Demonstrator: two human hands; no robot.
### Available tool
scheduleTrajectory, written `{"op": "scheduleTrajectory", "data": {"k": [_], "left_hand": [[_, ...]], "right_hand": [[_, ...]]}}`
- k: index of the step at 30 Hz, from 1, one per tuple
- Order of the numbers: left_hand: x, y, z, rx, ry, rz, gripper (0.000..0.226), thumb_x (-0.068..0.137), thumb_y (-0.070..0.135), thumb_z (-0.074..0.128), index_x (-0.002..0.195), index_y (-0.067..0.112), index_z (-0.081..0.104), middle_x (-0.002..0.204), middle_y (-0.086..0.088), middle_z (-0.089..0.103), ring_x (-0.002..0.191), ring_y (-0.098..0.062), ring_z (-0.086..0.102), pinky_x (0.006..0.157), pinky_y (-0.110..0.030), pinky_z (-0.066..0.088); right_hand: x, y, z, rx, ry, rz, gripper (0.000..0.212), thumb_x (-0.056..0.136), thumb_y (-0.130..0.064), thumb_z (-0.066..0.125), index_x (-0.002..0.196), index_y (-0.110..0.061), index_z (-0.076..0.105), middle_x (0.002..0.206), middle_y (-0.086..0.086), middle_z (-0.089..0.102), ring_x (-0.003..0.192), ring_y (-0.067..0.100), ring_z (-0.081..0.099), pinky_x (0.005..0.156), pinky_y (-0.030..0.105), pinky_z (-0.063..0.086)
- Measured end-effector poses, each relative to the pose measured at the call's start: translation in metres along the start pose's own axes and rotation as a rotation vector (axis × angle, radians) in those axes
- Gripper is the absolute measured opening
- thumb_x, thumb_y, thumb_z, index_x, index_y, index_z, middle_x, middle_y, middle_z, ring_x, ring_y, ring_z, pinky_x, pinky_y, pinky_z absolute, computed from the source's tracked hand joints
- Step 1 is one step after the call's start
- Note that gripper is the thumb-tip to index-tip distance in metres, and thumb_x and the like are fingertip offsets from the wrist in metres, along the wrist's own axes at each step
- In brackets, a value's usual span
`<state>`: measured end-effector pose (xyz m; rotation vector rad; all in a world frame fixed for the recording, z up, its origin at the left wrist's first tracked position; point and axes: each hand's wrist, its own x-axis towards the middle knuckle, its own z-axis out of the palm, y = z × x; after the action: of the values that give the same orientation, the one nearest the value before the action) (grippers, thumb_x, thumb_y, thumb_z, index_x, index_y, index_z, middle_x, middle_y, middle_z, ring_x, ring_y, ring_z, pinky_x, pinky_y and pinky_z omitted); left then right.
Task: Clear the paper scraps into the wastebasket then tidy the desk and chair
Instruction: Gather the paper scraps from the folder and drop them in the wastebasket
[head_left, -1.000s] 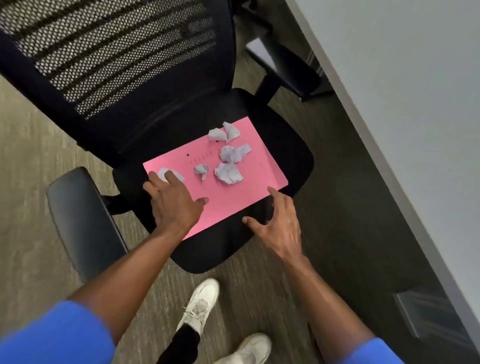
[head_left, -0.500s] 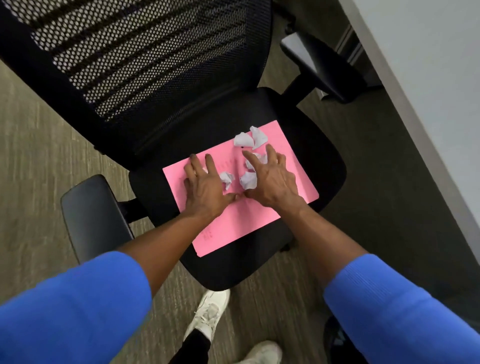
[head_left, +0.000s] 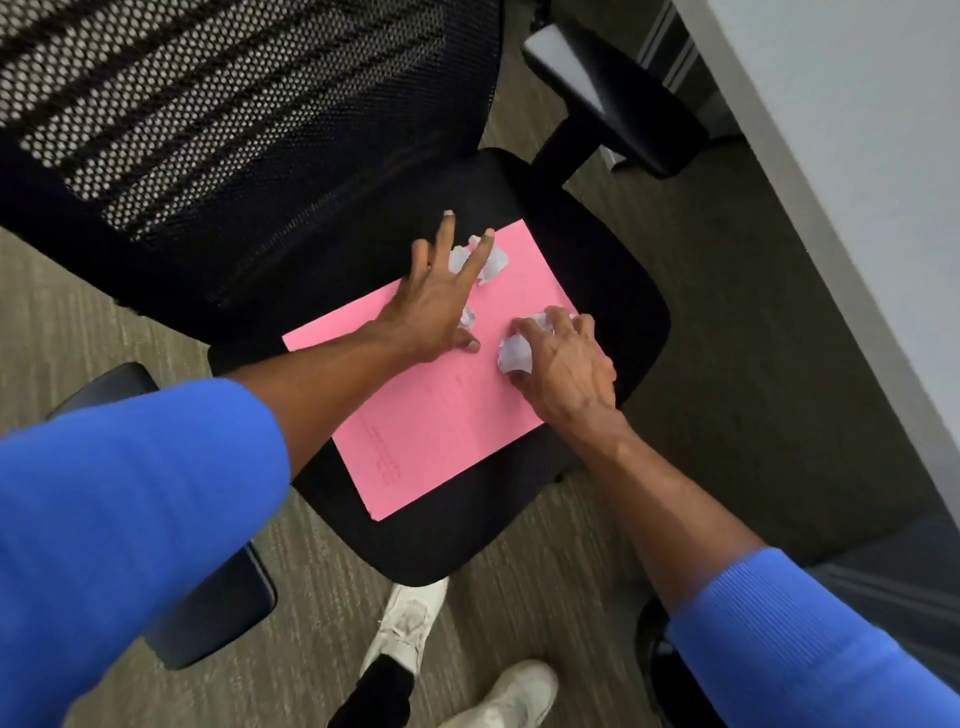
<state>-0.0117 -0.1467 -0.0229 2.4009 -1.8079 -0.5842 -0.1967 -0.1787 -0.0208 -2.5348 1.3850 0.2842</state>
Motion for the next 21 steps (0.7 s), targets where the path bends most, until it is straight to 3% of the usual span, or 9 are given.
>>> {"op": "scheduleTrajectory", "data": {"k": [4, 9, 13, 17, 21], "left_hand": [[0.007, 0.006, 0.001, 0.045, -0.031, 0.115, 0.099, 0.090, 0.029, 0.084, 0.167, 0.035, 0.023, 0.177, -0.010, -0.005, 0.150, -0.038, 0.024, 0.116, -0.052, 0.046], [0.003, 0.004, 0.015, 0.103, 0.007, 0.204, 0.058, 0.103, 0.019, 0.066, 0.157, 0.024, 0.047, 0.169, -0.009, 0.024, 0.145, -0.038, 0.030, 0.108, -0.051, 0.052], [0.002, 0.002, 0.021, 0.091, 0.037, 0.197, 0.051, 0.103, 0.010, 0.063, 0.152, 0.018, 0.053, 0.166, -0.010, 0.029, 0.145, -0.034, 0.034, 0.106, -0.048, 0.056], [-0.001, 0.006, 0.021, 0.125, 0.069, 0.209, 0.052, 0.099, -0.002, 0.063, 0.147, 0.016, 0.056, 0.173, -0.008, 0.019, 0.145, -0.033, 0.037, 0.100, -0.044, 0.059], [0.002, 0.008, 0.020, 0.212, 0.085, 0.284, 0.049, 0.095, -0.011, 0.060, 0.138, 0.010, 0.057, 0.179, 0.002, 0.009, 0.128, -0.032, 0.046, 0.086, -0.040, 0.060]], "right_hand": [[-0.008, 0.003, 0.005, 0.030, 0.026, 0.019, 0.058, 0.094, -0.038, 0.077, 0.147, -0.034, 0.055, 0.146, 0.008, 0.048, 0.132, 0.034, 0.044, 0.080, 0.043, 0.056], [-0.014, 0.003, 0.009, 0.064, 0.069, 0.048, 0.044, 0.098, -0.035, 0.072, 0.140, -0.032, 0.062, 0.142, 0.009, 0.050, 0.127, 0.034, 0.047, 0.076, 0.039, 0.049], [-0.019, 0.002, 0.014, 0.144, 0.103, 0.058, 0.037, 0.097, -0.027, 0.073, 0.134, -0.028, 0.067, 0.142, 0.010, 0.050, 0.125, 0.032, 0.048, 0.086, 0.041, 0.052], [-0.024, 0.001, 0.019, 0.207, 0.144, 0.052, 0.033, 0.097, -0.018, 0.074, 0.130, -0.022, 0.072, 0.138, 0.012, 0.053, 0.123, 0.032, 0.050, 0.096, 0.044, 0.055], [-0.028, -0.001, 0.024, 0.257, 0.185, 0.057, 0.029, 0.096, -0.015, 0.076, 0.124, -0.016, 0.076, 0.136, 0.014, 0.057, 0.121, 0.032, 0.055, 0.095, 0.042, 0.057]]}}
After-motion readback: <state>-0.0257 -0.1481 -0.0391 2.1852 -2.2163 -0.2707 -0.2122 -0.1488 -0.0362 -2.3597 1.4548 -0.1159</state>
